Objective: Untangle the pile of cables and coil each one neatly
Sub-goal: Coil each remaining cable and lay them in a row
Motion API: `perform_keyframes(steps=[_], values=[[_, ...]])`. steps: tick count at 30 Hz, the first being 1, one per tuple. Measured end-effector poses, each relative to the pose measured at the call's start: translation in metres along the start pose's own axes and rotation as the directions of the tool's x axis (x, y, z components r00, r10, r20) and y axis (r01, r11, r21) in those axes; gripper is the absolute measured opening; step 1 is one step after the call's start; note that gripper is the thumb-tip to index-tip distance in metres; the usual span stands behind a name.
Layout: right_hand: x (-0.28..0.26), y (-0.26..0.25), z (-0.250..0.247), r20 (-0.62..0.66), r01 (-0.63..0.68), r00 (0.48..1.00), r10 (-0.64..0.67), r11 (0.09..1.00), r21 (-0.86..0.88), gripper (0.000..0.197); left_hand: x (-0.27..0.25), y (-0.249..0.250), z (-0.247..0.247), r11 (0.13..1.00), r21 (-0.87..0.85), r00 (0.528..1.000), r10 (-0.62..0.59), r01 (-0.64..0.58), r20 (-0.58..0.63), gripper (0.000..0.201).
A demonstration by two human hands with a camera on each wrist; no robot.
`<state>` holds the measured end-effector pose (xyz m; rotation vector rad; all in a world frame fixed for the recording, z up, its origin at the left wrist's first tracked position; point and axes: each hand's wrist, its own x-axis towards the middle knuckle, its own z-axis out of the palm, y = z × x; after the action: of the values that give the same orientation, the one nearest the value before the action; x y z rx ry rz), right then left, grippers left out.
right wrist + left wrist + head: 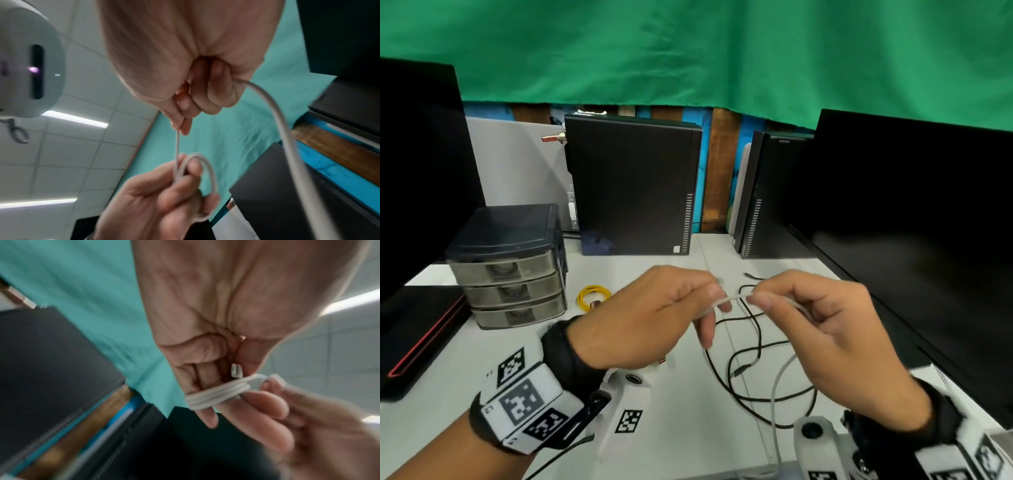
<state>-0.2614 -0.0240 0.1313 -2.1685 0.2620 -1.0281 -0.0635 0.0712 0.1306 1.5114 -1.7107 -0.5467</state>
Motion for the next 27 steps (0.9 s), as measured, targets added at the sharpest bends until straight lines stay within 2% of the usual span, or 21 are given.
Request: perform_keyframes(steps=[2, 3, 5, 7, 8, 10, 12, 14, 16, 18, 21, 24, 26, 27], values=[[0.007, 0.013, -0.002, -0.105, -0.024, 0.994, 0.029, 0.998, 0.050, 0.013, 0.000, 0.000, 0.004, 0.965, -0.260, 0.987, 0.011, 0.031, 0.161, 0.043], [0.009, 0.022, -0.002, -0.143, -0.050, 0.988, 0.062, 0.995, 0.084, 0.014, 0.000, 0.001, 0.004, 0.905, -0.424, 0.983, 0.043, 0.037, 0.177, 0.041], [0.010, 0.039, 0.005, -0.154, -0.137, 0.976, 0.156, 0.982, 0.130, 0.019, 0.002, 0.005, 0.004, 0.742, -0.671, 0.994, 0.071, 0.001, 0.081, 0.038], [0.005, 0.053, 0.022, -0.044, -0.244, 0.966, 0.254, 0.957, 0.154, 0.019, 0.005, 0.004, 0.005, 0.604, -0.795, 0.998, 0.013, -0.061, -0.067, 0.038], [0.001, 0.056, 0.033, 0.041, -0.295, 0.956, 0.292, 0.941, 0.166, 0.021, 0.007, 0.001, 0.005, 0.578, -0.811, 0.991, -0.020, -0.097, -0.133, 0.037], [-0.010, 0.058, 0.054, 0.203, -0.351, 0.926, 0.318, 0.923, 0.156, 0.022, 0.012, -0.007, 0.004, 0.622, -0.768, 0.963, -0.081, -0.153, -0.257, 0.035], [-0.019, 0.052, 0.068, 0.303, -0.324, 0.912, 0.278, 0.939, 0.112, 0.025, 0.015, -0.018, 0.001, 0.757, -0.635, 0.918, -0.125, -0.158, -0.377, 0.035], [-0.022, 0.041, 0.068, 0.366, -0.269, 0.904, 0.221, 0.959, 0.087, 0.028, 0.017, -0.028, -0.003, 0.928, -0.356, 0.879, -0.077, -0.110, -0.471, 0.037], [-0.020, 0.027, 0.059, 0.393, -0.239, 0.901, 0.184, 0.966, 0.097, 0.028, 0.017, -0.037, -0.004, 0.998, -0.060, 0.873, -0.005, -0.028, -0.489, 0.042], [-0.016, 0.012, 0.046, 0.383, -0.227, 0.909, 0.163, 0.966, 0.128, 0.025, 0.017, -0.043, -0.005, 0.997, 0.070, 0.886, 0.007, 0.028, -0.464, 0.045], [-0.009, -0.007, 0.019, 0.288, -0.156, 0.951, 0.110, 0.977, 0.143, 0.024, 0.016, -0.047, -0.007, 0.993, 0.089, 0.939, -0.037, 0.071, -0.343, 0.047], [0.002, -0.002, -0.011, 0.040, -0.067, 0.997, 0.066, 0.997, 0.027, 0.022, 0.012, -0.038, -0.006, 0.994, 0.011, 0.993, -0.107, 0.107, -0.050, 0.048], [0.010, 0.015, -0.024, -0.114, -0.077, 0.991, 0.075, 0.997, -0.009, 0.020, 0.007, -0.028, -0.002, 0.981, -0.181, 0.982, -0.039, 0.073, 0.186, 0.047], [0.012, 0.026, -0.026, -0.160, -0.100, 0.982, 0.099, 0.995, 0.002, 0.018, 0.005, -0.023, 0.000, 0.954, -0.295, 0.966, 0.025, 0.054, 0.257, 0.043]])
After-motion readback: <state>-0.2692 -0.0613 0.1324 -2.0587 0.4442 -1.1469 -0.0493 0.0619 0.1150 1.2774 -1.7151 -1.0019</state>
